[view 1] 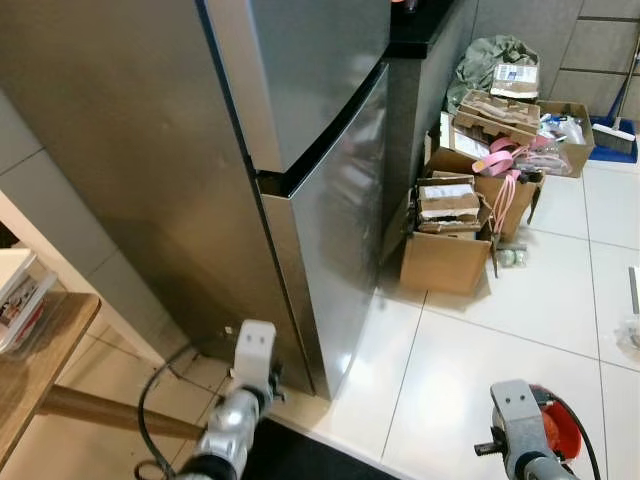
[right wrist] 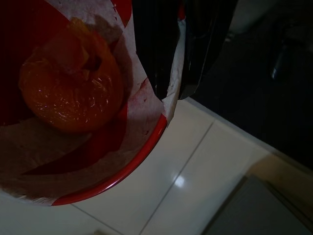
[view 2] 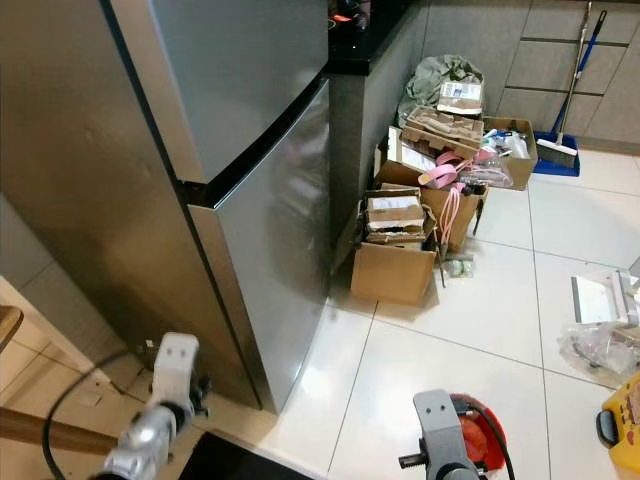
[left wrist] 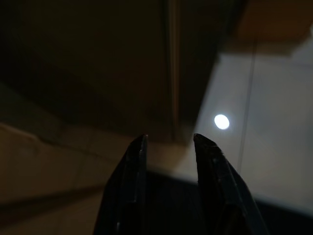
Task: Restocking fridge
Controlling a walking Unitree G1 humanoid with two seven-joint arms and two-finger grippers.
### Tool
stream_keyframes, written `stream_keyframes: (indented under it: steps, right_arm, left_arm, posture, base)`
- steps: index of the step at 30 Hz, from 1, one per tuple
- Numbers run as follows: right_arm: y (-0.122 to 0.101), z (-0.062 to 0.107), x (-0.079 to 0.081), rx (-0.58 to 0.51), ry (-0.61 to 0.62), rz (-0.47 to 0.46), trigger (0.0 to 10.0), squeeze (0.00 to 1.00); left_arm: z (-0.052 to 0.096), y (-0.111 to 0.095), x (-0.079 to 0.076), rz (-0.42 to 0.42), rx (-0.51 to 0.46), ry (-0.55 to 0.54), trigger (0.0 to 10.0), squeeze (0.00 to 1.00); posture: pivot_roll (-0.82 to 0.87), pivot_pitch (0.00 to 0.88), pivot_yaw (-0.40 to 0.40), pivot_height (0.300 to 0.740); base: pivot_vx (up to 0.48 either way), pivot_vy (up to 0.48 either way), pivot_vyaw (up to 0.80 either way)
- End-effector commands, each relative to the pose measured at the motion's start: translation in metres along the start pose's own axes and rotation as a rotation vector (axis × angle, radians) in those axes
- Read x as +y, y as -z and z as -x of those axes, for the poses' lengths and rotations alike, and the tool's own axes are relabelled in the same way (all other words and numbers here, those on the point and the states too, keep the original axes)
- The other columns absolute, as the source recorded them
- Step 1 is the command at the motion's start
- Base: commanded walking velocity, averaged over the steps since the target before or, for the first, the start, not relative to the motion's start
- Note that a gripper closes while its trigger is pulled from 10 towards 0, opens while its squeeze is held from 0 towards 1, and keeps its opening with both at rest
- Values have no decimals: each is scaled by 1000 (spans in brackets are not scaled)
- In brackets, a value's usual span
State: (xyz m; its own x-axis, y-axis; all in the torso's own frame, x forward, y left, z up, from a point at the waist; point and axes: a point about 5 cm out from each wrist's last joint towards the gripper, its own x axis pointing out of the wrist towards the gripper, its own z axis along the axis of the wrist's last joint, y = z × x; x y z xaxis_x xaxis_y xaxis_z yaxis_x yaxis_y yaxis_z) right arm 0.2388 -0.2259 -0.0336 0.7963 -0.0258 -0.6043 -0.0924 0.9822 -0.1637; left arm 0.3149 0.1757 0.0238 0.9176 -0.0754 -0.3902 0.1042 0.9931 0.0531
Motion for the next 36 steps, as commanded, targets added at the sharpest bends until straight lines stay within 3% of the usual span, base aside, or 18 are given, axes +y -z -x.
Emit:
stream_keyframes:
  steps: [1, 7, 12, 31, 32, 33, 34, 35, 36]
  right_arm:
    - [-5, 0, 2, -35, -6, -9, 10000, 0]
    - [-8, 1, -1, -57, -12, 6, 10000, 0]
    - [-9, 2, -3, -68, -12, 6, 10000, 0]
    - [-20, 2, -2, -118, -35, 12, 10000, 0]
    - [-22, 2, -2, -127, -35, 16, 10000, 0]
    - [-23, 2, -3, -135, -34, 21, 10000, 0]
    - [-23, 2, -3, -135, -34, 21, 10000, 0]
    - [-24, 2, -3, -143, -33, 26, 10000, 0]
    - [-24, 2, -3, -143, -33, 26, 10000, 0]
  left_arm:
    - [1, -1, 11, 1, 9, -24, 0, 0]
    - [-9, -42, 27, -48, -73, -40, 0, 0]
    - [-12, -59, 37, -43, -113, -67, 0, 0]
    - [-15, -100, 53, 16, -198, -100, 0, 0]
    - [-16, -106, 52, 41, -212, -84, 1882, 0]
    - [-17, -111, 49, 69, -225, -55, 8118, 0]
    - [-17, -111, 49, 69, -225, -55, 8118, 0]
    - [-19, -120, 42, 92, -248, 2, 10000, 0]
    - [-19, -120, 42, 92, -248, 2, 10000, 0]
  posture:
    - [-88, 141, 84, 740]
    - [-95, 189, 92, 740]
    - [-90, 220, 99, 740]
    - [-77, 271, 103, 740]
    - [-80, 271, 101, 740]
    - [-84, 269, 100, 740]
    - [-84, 269, 100, 740]
    - [-89, 267, 98, 740]
    - [-89, 267, 98, 740]
  base:
    - [0, 0, 0]
    - [0, 0, 0]
    - [0, 0, 0]
    - [0, 0, 0]
    - [0, 0, 0]
    - [0, 0, 0]
    - [0, 0, 0]
    - [0, 0, 0]
    - [0, 0, 0]
